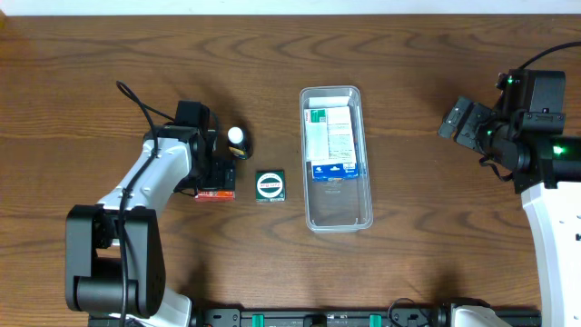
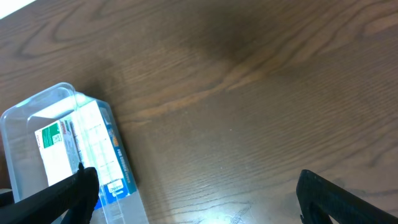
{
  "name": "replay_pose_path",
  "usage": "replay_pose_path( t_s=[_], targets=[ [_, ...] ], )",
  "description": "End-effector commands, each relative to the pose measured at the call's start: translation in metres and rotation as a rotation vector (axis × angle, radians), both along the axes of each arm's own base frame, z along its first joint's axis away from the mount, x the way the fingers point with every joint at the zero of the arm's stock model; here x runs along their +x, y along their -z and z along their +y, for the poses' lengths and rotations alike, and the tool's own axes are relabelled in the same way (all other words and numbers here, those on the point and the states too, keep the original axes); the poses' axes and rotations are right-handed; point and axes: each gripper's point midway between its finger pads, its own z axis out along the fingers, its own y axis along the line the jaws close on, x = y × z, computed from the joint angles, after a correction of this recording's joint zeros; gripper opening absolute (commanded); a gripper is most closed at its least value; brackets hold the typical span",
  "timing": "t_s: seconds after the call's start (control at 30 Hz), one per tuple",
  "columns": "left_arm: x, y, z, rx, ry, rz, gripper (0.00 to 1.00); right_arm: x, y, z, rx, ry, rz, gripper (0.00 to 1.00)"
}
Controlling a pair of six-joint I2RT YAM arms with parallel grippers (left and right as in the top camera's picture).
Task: Pack container
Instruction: 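Grasp the red Panadol box with the left gripper and lift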
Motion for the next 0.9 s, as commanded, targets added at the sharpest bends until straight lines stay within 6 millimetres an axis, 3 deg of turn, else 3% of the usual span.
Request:
replay_pose_path(
  t_s=[0.0, 0.17, 0.27, 0.63, 0.87],
  targets=[
    [-0.002, -0.011, 0.001, 0.006, -0.020, -0.018, 0.98, 0.000, -0.002, -0.004, -0.006, 0.007, -0.003, 0.99],
    [-0.003, -0.044, 0.001, -0.005, -0.027, -0.105, 0.98, 0.000, -0.002, -0.004, -0.006, 0.007, -0.003, 0.99],
    [-0.004, -0.051, 0.000, -0.009, -0.026, -0.123, 0.98, 0.000, -0.002, -0.004, -0.006, 0.007, -0.003, 0.99],
    [-0.012, -0.006, -0.008, -0.052, -0.022, -0.022, 0.98, 0.000, -0.002, -0.004, -0.006, 0.007, -0.003, 0.99],
    [-0.012, 0.011, -0.008, -0.048, -0.023, 0.019, 0.98, 0.000, -0.002, -0.004, -0.006, 0.007, -0.003, 0.99]
  ],
)
